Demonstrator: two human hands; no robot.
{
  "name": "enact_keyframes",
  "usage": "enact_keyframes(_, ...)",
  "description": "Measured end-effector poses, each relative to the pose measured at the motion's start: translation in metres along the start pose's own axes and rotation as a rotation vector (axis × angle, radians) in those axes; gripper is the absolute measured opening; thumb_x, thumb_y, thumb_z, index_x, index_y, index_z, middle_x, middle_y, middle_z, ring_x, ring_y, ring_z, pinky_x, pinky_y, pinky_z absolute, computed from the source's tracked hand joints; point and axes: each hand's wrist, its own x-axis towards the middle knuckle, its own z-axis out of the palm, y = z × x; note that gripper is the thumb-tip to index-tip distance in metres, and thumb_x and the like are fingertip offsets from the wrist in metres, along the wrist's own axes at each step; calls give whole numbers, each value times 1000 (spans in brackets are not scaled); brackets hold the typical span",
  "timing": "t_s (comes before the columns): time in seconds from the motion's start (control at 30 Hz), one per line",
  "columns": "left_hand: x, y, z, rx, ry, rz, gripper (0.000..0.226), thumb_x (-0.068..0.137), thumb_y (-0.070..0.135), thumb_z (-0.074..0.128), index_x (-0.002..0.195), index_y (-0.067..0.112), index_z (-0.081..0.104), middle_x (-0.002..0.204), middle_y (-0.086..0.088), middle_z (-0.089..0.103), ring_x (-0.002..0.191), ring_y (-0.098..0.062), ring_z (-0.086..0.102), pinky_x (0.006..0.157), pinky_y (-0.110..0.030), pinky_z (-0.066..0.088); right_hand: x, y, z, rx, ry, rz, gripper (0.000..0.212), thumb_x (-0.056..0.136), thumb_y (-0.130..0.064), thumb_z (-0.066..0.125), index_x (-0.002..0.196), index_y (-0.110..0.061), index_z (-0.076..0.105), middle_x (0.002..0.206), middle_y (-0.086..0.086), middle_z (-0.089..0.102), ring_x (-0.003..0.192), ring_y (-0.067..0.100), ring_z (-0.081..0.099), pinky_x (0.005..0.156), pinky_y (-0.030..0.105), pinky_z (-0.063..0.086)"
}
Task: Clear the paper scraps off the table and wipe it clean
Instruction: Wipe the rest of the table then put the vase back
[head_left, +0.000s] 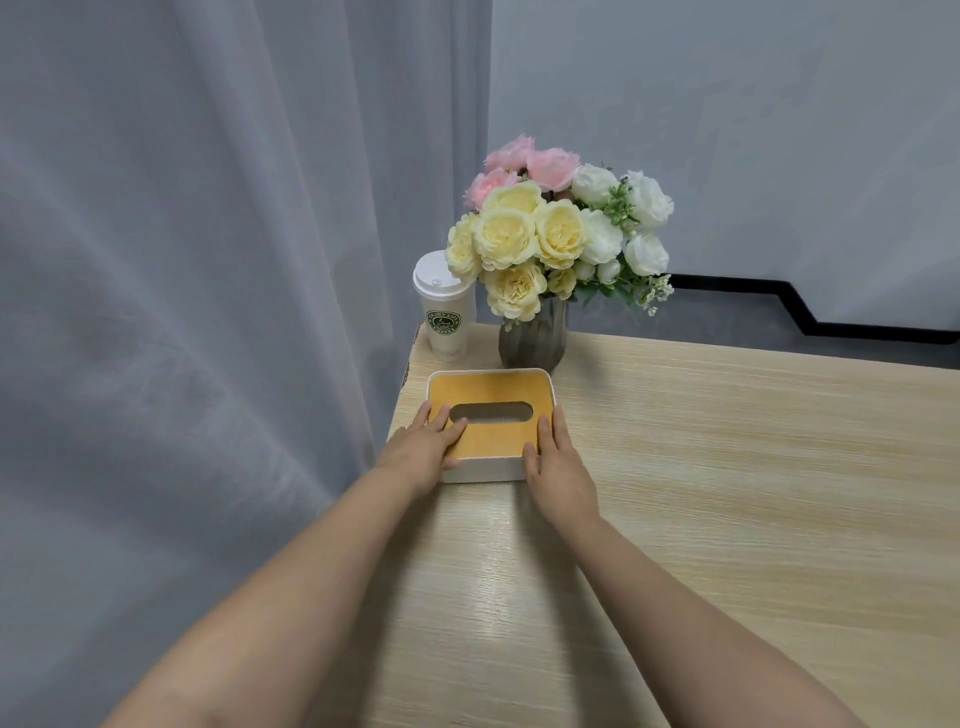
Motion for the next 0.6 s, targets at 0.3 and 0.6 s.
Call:
enact_keyframes(0.3,-8,11,7,-110,93,-94,70,98,52,24,150,16,-3,158,-2,-10,145,-16,-12,117,-39,6,12,9,-15,-169,5,-146,64,99,-43,31,150,-10,10,159,3,1,145,17,6,117,30,16)
enact_keyframes(0.6,2,0,10,46,58,-94,69,98,51,14,149,10,-10,156,-4,-19,143,-15,-18,118,-36,0,18,-3,-2,-135,-78,-84,68,100,-45,27,149,-6,1,156,3,-20,145,16,8,111,30,29)
